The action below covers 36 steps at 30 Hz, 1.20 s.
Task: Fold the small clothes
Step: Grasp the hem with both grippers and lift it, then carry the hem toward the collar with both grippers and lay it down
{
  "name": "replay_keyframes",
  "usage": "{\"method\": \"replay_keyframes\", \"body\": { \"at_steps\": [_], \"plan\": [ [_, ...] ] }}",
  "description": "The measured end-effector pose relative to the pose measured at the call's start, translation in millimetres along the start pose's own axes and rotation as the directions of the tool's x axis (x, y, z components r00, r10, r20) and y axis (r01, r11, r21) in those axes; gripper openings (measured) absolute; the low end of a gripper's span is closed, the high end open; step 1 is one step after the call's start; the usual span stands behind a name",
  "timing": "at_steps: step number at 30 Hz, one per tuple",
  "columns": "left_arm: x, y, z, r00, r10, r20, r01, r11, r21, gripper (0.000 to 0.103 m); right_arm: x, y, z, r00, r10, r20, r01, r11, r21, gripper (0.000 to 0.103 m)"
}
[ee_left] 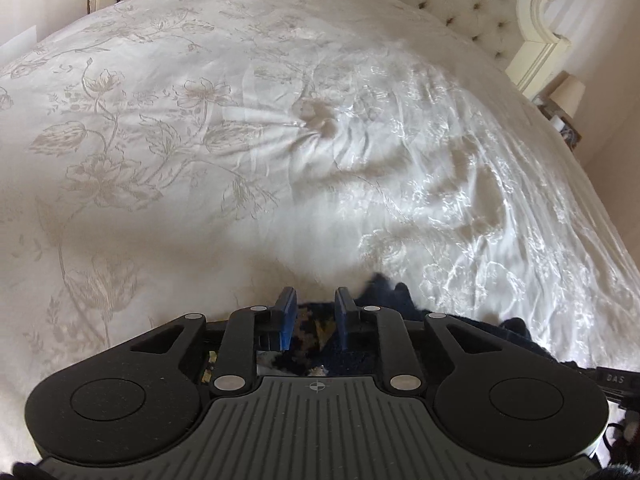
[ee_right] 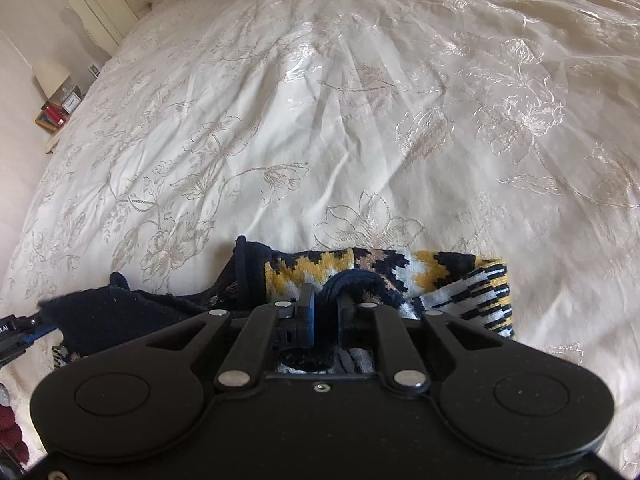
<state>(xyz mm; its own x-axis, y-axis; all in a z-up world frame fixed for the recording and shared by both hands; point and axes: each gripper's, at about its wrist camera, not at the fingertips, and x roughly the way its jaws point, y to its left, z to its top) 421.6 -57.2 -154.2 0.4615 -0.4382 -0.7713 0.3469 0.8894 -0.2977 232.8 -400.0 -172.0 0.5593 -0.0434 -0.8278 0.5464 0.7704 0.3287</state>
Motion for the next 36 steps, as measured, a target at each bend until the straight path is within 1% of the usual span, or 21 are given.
{"method": "replay_keyframes", "body": {
  "at_steps": [3,4,5,6,7,8,10,12,15,17,21,23,25,27,29,33,36],
  "plan": [
    [-7,2,9,0.999,0.017,0.028,-0.018,1.0,0.015,0.022,3,2,-1,1.0,-0.015,0.004,0.015,1.0,0.004,0.021],
    [-11,1,10,0.999,0.022,0.035,-0.023,0.999,0.023,0.023,2,2,-1,1.0,-0.021,0.013,0.021,1.0,0.006,0.026],
    [-15,0,10,0.999,0.027,0.041,-0.028,0.999,0.034,0.025,1,3,-2,0.999,-0.027,0.028,0.027,1.0,0.006,0.039],
    [-19,-2,10,0.999,0.029,0.045,-0.031,0.998,0.046,0.025,-1,4,-3,0.998,-0.038,0.052,0.038,0.999,0.004,0.049],
    [-23,-5,8,0.999,0.026,0.046,-0.029,0.998,0.061,0.026,-5,4,-3,0.995,-0.047,0.085,0.047,0.999,0.002,0.066],
    [-27,-9,5,0.999,0.019,0.043,-0.023,0.996,0.081,0.027,-9,4,-4,0.992,-0.049,0.114,0.049,0.999,0.002,0.072],
    [-33,-18,-2,1.0,0.002,0.031,-0.006,0.992,0.124,0.028,-17,8,-4,0.987,-0.066,0.147,0.069,0.997,-0.017,0.071],
    [-36,-30,-13,1.0,-0.01,0.011,0.008,0.986,0.165,0.029,-23,17,-6,0.984,-0.073,0.163,0.085,0.994,-0.069,0.071],
    [-36,-46,-34,0.999,-0.017,-0.034,0.024,0.976,0.218,0.032,-30,35,-16,0.987,-0.043,0.154,0.068,0.984,-0.164,0.071],
    [-31,-55,-50,0.997,-0.006,-0.074,0.024,0.967,0.254,0.036,-29,51,-28,0.991,-0.028,0.128,0.058,0.968,-0.245,0.072],
    [-16,-58,-75,0.989,0.031,-0.145,0.011,0.96,0.28,0.036,-17,80,-55,0.999,-0.006,0.045,0.024,0.92,-0.391,0.072],
    [-9,-54,-83,0.983,0.069,-0.169,-0.018,0.958,0.285,0.037,-9,91,-66,1.0,-0.016,0.003,0.016,0.893,-0.451,0.072],
    [-3,-46,-85,0.978,0.095,-0.183,-0.042,0.96,0.276,0.037,3,97,-73,0.998,-0.045,-0.038,0.021,0.872,-0.488,0.072],
    [1,-38,-84,0.976,0.094,-0.194,-0.043,0.966,0.256,0.037,14,96,-74,0.996,-0.073,-0.053,0.037,0.865,-0.501,0.073],
    [4,-33,-80,0.974,0.084,-0.209,-0.033,0.97,0.239,0.037,23,93,-66,0.994,-0.097,-0.056,0.056,0.866,-0.497,0.078],
    [11,-34,-78,0.969,0.086,-0.231,-0.03,0.971,0.236,0.037,43,79,-38,0.989,-0.114,-0.092,0.066,0.909,-0.412,0.08],
    [14,-35,-79,0.968,0.093,-0.234,-0.033,0.968,0.249,0.038,55,72,-24,0.983,-0.105,-0.15,0.043,0.929,-0.367,0.086]
  ]
}}
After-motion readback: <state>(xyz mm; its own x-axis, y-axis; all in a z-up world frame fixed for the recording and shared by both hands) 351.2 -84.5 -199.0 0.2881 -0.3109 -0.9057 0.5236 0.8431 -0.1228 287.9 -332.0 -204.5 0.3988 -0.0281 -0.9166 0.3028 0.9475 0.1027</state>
